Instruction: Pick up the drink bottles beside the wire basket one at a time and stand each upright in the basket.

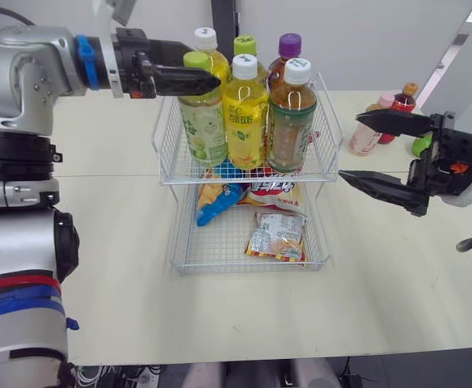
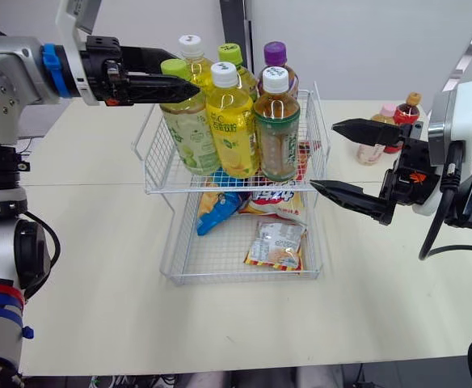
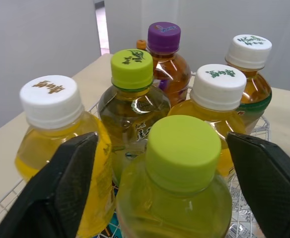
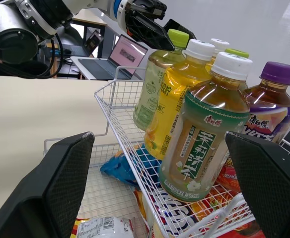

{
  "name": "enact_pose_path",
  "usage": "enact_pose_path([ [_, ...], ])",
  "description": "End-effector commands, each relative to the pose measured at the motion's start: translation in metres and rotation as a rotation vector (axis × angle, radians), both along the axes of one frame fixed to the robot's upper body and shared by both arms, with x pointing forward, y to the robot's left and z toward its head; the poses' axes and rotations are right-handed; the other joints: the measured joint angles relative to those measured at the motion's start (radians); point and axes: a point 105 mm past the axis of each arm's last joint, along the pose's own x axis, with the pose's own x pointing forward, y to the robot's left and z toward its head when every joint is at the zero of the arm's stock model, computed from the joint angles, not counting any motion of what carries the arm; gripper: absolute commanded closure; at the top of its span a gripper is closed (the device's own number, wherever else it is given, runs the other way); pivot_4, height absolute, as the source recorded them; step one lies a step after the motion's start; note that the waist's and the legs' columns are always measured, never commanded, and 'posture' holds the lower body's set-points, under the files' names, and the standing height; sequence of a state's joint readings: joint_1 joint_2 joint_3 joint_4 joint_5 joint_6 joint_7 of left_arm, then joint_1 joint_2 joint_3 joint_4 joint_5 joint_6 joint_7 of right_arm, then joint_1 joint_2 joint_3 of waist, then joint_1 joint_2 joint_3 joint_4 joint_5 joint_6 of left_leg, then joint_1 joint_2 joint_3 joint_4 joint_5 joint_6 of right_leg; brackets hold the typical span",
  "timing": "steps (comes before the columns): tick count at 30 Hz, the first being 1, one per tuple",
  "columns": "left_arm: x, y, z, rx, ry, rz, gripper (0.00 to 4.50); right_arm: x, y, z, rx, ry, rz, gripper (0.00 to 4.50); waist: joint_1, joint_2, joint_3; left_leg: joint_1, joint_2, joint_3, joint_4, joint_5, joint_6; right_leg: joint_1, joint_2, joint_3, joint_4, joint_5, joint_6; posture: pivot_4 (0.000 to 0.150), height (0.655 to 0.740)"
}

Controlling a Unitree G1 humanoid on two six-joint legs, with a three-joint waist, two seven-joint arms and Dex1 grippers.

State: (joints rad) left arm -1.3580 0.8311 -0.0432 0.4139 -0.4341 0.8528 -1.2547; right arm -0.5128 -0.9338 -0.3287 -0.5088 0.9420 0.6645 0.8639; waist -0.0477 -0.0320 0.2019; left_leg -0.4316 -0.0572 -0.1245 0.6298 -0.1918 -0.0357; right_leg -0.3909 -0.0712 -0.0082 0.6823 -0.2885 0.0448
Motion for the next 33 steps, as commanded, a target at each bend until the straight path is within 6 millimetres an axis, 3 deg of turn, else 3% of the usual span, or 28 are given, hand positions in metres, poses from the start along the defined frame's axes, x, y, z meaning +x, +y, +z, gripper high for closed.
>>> enact_pose_path([
  [1,-0.014,0.01,0.024,-0.019,-0.083,-0.009,0.02,-0.005,0.001,0.009,-0.016,-0.055,-0.007,0.0,0.0,0.0,0.0,0.0,0.0,0.0,0.0,0.0,0.0,0.0,0.0,0.0,0.0,0.0,0.0,0.15,0.74],
  [11,-0.03,0.041,0.035,-0.012,-0.106,0.063,0.02,-0.003,-0.001,0.013,-0.037,-0.059,-0.006,0.0,-0.001,0.0,0.0,0.0,0.0,0.0,0.0,0.0,0.0,0.0,0.0,0.0,0.0,0.0,0.0,0.15,0.74],
  [15,-0.043,0.069,0.043,-0.002,-0.142,0.154,0.02,-0.002,-0.007,0.019,-0.053,-0.057,-0.014,0.0,-0.006,0.0,0.0,0.0,0.0,0.0,0.0,0.0,0.0,0.0,0.0,0.0,0.0,0.0,0.0,0.15,0.74],
  [21,-0.039,0.124,0.046,-0.078,-0.261,0.421,0.02,0.006,-0.03,0.029,-0.055,-0.07,-0.107,0.0,-0.003,0.0,0.0,0.001,0.0,0.0,0.0,0.0,0.0,0.0,0.0,0.0,0.0,0.0,0.0,0.15,0.74],
  [25,-0.031,0.158,0.019,-0.062,-0.283,0.603,0.02,0.012,-0.049,0.026,-0.036,-0.059,-0.182,0.0,0.0,0.0,0.0,0.002,0.0,0.001,0.0,0.0,0.0,0.001,0.0,0.001,0.0,0.0,0.0,0.15,0.74],
  [29,-0.027,0.178,-0.012,-0.048,-0.308,0.732,0.02,0.017,-0.07,0.013,-0.023,-0.013,-0.264,0.0,0.005,0.0,0.0,0.002,0.0,-0.001,0.0,0.0,0.0,0.001,-0.001,0.001,0.001,0.0,0.0,0.15,0.74],
  [33,-0.027,0.191,-0.057,-0.068,-0.295,0.838,0.02,0.024,-0.105,-0.004,0.004,0.023,-0.402,0.0,0.014,0.0,-0.001,0.002,0.0,-0.001,0.0,0.0,0.0,0.001,-0.002,0.003,0.001,0.0,0.0,0.15,0.74],
])
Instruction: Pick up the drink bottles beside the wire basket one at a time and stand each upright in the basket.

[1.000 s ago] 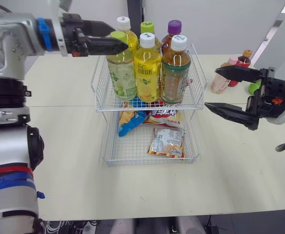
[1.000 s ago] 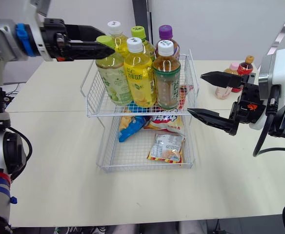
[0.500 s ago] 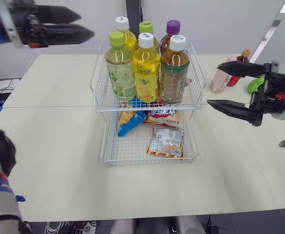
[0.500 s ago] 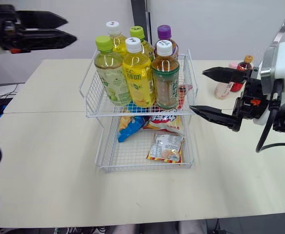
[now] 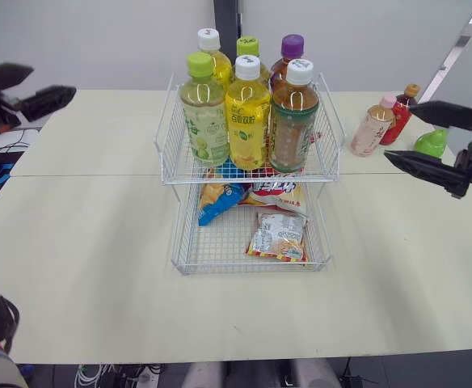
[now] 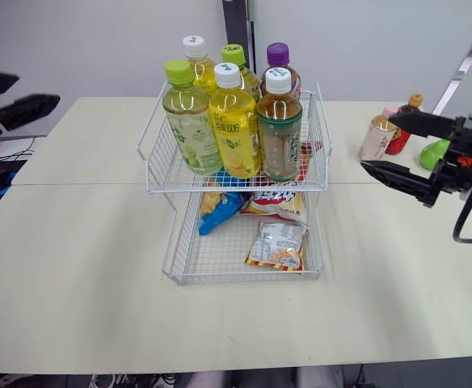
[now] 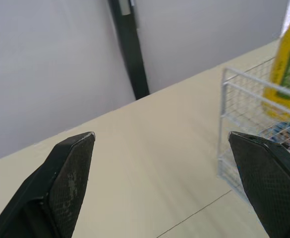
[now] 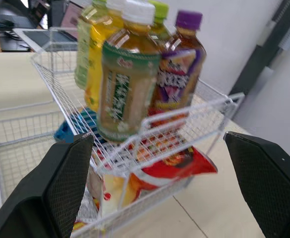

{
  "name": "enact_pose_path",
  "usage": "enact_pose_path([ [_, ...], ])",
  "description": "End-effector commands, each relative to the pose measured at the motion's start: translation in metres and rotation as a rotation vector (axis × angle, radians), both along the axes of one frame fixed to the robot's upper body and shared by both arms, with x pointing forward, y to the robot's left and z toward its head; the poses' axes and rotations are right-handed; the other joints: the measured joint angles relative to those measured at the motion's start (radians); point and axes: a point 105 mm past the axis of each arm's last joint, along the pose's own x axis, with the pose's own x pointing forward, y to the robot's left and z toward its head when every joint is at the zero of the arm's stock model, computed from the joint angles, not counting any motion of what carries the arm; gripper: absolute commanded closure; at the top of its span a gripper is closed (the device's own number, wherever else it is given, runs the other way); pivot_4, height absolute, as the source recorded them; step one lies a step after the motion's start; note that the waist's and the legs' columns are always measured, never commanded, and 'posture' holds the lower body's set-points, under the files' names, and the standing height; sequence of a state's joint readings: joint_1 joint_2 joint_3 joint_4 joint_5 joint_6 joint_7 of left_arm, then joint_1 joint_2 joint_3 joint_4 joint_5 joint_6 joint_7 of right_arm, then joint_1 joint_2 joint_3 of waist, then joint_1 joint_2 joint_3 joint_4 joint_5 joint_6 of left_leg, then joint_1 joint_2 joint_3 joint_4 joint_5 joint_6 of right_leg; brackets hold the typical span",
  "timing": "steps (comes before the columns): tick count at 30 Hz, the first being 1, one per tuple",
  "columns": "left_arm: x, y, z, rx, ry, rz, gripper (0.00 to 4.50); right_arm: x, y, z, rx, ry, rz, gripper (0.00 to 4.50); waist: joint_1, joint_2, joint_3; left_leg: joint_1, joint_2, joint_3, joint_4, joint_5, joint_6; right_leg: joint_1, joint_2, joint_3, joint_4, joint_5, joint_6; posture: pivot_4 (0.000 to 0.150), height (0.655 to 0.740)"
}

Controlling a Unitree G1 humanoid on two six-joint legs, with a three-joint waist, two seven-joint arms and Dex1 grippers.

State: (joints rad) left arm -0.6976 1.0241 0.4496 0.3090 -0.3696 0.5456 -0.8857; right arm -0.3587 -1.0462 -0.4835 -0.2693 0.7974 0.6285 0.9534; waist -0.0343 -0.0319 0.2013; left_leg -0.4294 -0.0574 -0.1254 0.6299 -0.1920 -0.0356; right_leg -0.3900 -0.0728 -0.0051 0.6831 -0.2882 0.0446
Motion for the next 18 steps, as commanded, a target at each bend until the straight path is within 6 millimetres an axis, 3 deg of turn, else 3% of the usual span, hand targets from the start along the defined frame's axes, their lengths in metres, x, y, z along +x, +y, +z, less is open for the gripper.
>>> enact_pose_path([
  [1,-0.011,0.005,-0.014,0.057,-0.057,0.079,0.02,0.001,-0.029,0.001,-0.007,-0.067,-0.117,0.0,0.001,0.0,-0.001,0.0,0.0,0.0,0.0,0.0,0.0,0.0,0.0,0.001,0.0,0.0,0.0,0.15,0.74],
  [6,-0.017,0.004,-0.084,0.064,0.046,0.16,0.02,0.016,-0.054,-0.038,-0.021,-0.057,-0.254,0.0,0.003,0.0,-0.002,0.004,0.001,0.003,-0.002,0.0,0.0,0.001,0.0,0.008,0.0,0.001,0.0,0.15,0.74],
  [9,-0.017,0.002,-0.097,0.063,0.038,0.192,0.02,0.022,-0.059,-0.05,-0.033,-0.071,-0.293,0.0,0.005,0.0,-0.002,0.005,0.001,0.004,-0.001,0.0,0.0,0.001,0.0,0.012,0.0,0.001,0.001,0.15,0.74],
  [15,-0.016,0.001,-0.164,0.162,0.102,0.274,0.02,0.041,-0.075,-0.096,-0.104,-0.106,-0.433,0.0,0.005,0.003,-0.007,0.013,0.001,0.014,-0.004,-0.001,0.002,0.005,0.0,0.017,-0.001,0.002,0.003,0.15,0.74],
  [18,-0.015,0.001,-0.177,0.154,0.104,0.296,0.02,0.046,-0.081,-0.111,-0.125,-0.105,-0.471,0.0,0.005,0.003,-0.007,0.013,0.001,0.017,-0.004,-0.001,0.002,0.004,0.001,0.019,-0.001,0.003,0.003,0.15,0.74],
])
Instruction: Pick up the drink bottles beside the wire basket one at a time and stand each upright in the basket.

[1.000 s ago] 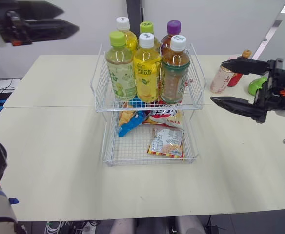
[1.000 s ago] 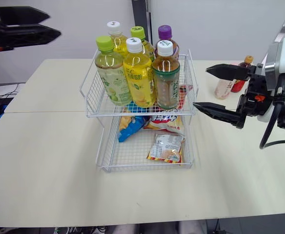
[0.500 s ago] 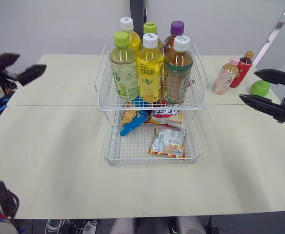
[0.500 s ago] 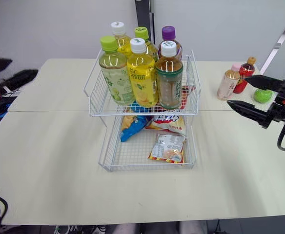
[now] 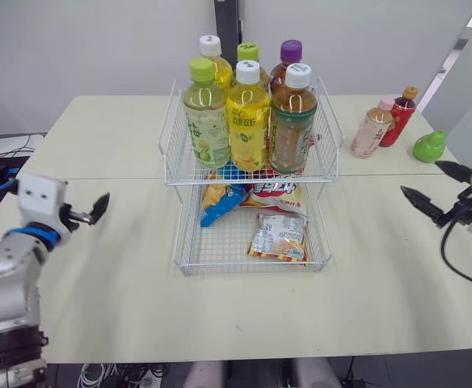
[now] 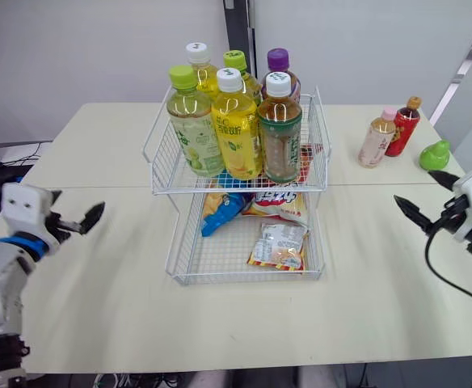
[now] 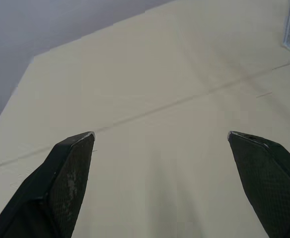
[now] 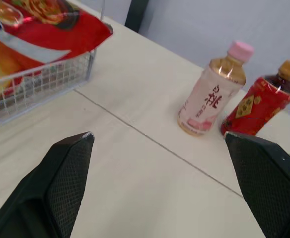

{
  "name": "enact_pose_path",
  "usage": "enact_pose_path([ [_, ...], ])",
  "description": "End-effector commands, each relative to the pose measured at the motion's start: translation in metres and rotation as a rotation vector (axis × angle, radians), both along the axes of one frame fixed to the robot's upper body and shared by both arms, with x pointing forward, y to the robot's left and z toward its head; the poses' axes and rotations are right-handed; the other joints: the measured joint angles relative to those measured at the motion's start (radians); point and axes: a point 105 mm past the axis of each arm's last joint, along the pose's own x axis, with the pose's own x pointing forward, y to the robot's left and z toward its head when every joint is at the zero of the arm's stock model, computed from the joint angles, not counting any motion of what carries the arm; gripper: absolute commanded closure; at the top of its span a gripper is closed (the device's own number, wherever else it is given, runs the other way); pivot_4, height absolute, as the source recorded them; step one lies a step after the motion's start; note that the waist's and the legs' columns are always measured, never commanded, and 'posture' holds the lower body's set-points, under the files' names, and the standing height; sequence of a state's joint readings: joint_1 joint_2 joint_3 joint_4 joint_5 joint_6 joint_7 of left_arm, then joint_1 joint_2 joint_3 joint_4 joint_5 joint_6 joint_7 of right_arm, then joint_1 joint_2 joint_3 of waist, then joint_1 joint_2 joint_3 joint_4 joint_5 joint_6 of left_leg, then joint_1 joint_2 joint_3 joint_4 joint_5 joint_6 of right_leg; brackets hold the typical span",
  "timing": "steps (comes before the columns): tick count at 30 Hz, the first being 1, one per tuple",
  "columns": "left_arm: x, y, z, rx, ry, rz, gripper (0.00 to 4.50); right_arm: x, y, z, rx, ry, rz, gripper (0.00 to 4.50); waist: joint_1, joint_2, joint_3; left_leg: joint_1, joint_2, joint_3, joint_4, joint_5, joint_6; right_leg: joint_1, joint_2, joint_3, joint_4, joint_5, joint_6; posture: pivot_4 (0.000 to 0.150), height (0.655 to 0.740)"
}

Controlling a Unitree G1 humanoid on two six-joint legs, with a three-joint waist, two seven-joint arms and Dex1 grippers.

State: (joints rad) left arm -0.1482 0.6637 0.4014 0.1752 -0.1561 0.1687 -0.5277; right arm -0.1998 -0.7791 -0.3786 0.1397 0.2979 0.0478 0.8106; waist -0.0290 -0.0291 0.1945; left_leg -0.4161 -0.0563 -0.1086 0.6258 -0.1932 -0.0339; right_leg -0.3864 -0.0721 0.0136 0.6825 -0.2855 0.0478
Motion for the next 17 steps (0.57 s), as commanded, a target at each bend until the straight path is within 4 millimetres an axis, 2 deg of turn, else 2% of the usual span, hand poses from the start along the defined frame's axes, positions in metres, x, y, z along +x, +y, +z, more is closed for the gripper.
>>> enact_pose_path([
  [1,0.002,0.004,0.006,0.036,-0.066,0.037,0.02,0.003,-0.009,0.004,-0.048,-0.066,-0.044,0.0,0.0,0.0,0.0,0.0,0.0,0.0,0.0,0.0,0.0,0.0,0.0,0.0,0.0,0.0,0.0,0.15,0.74],
  [9,0.0,0.011,-0.018,-0.001,-0.047,0.091,0.02,0.011,-0.016,-0.016,-0.032,-0.051,-0.082,0.0,0.0,0.0,0.0,0.001,0.0,0.0,0.0,0.0,0.0,0.0,0.001,0.001,0.0,0.0,0.001,0.15,0.74],
  [17,0.001,0.008,-0.018,-0.059,-0.068,0.083,0.02,0.015,-0.013,-0.014,-0.026,-0.049,-0.07,0.0,0.0,0.001,-0.001,0.001,0.001,0.0,0.0,0.0,0.0,0.0,0.001,0.0,0.0,0.001,0.001,0.15,0.74],
])
